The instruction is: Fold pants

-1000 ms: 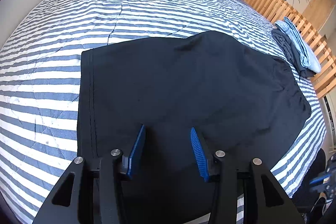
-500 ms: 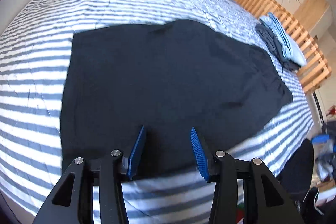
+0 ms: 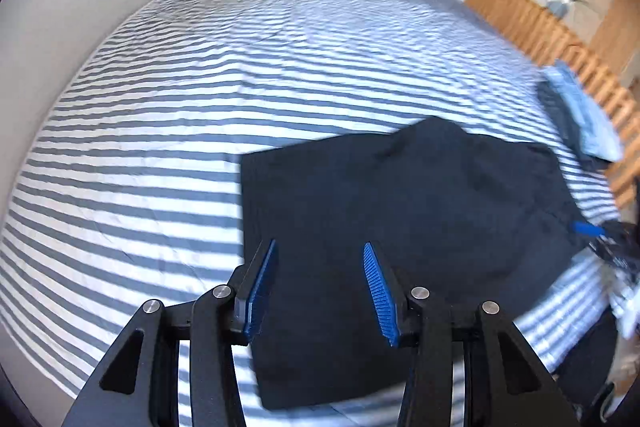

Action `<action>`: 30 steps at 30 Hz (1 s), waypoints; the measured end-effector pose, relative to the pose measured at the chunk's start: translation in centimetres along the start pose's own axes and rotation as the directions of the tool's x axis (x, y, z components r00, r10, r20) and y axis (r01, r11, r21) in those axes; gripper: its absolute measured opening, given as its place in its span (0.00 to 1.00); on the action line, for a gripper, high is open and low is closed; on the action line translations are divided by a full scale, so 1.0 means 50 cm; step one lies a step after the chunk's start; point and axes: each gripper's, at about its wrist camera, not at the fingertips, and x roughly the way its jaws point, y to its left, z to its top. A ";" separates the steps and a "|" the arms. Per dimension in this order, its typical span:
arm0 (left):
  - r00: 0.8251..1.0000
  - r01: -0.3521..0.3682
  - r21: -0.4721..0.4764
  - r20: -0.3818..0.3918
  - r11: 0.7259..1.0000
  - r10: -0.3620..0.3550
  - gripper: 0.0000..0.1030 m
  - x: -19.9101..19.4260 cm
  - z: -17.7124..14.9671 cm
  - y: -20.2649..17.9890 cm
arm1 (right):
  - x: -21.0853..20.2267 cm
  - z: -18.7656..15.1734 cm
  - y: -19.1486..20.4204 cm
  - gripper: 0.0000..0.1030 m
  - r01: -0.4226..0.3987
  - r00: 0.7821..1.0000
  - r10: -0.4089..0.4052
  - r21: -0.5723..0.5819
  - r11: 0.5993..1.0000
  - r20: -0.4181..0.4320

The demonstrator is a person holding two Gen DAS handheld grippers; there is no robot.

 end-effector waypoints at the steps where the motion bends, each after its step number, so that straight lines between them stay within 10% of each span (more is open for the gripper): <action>1: 0.999 -0.036 -0.005 -0.008 0.999 0.036 0.47 0.011 0.010 0.011 | 0.003 -0.009 -0.004 0.28 0.007 1.000 -0.007 -0.004 1.000 -0.021; 8: 0.998 0.019 -0.212 -0.047 0.977 -0.029 0.46 -0.014 -0.050 0.091 | -0.084 -0.005 0.005 0.28 -0.086 0.991 0.087 -0.011 0.996 0.099; 20: 0.996 0.066 -0.428 -0.028 0.902 -0.086 0.45 -0.003 -0.220 0.095 | -0.045 0.107 0.304 0.28 -0.217 0.969 0.236 -0.201 0.955 0.076; 25: 0.996 0.063 -0.395 -0.027 0.917 -0.080 0.10 0.003 -0.220 0.072 | 0.004 0.157 0.392 0.28 -0.227 0.972 0.235 -0.177 0.958 0.028; 30: 0.996 0.079 -0.386 0.061 0.919 -0.060 0.05 -0.016 -0.225 0.060 | 0.074 0.227 0.477 0.28 -0.289 0.955 0.279 -0.105 0.952 -0.100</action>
